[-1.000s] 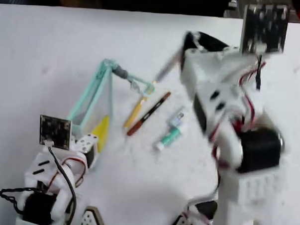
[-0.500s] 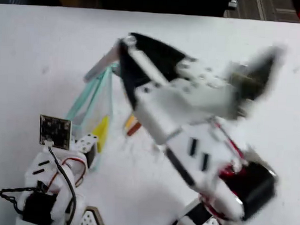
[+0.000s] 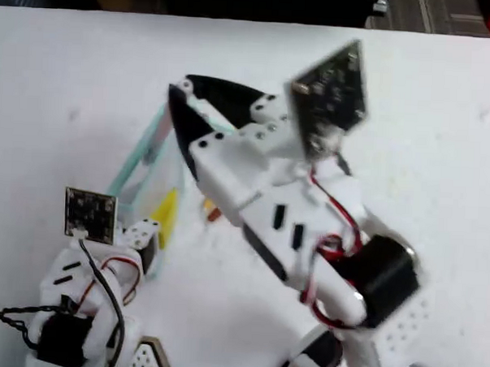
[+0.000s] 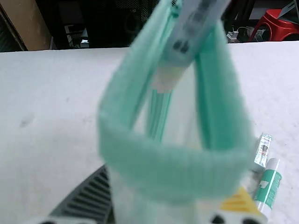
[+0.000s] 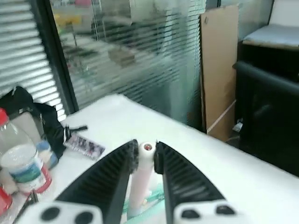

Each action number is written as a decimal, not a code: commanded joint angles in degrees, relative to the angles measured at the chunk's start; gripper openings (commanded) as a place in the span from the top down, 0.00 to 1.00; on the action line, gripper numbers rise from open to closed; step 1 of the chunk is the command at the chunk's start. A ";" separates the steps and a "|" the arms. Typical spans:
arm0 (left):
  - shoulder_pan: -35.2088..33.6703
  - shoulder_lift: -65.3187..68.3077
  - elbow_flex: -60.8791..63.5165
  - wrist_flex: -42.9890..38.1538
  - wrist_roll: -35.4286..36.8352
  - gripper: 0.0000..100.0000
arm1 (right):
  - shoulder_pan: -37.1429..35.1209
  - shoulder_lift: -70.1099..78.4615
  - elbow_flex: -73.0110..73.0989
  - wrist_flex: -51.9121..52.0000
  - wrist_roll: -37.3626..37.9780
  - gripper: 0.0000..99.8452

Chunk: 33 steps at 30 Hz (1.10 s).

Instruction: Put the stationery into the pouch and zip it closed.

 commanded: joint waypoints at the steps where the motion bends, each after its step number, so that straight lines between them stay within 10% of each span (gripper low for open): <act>1: 0.04 0.31 0.70 -1.05 0.88 0.79 | -2.33 1.80 -0.35 0.04 1.32 0.93; 6: 0.04 0.31 0.70 -1.05 0.88 0.79 | -5.41 1.63 -0.44 1.80 1.32 0.74; 33: 0.04 0.31 0.70 -0.79 0.88 0.79 | 27.91 4.35 15.30 6.55 -2.73 0.85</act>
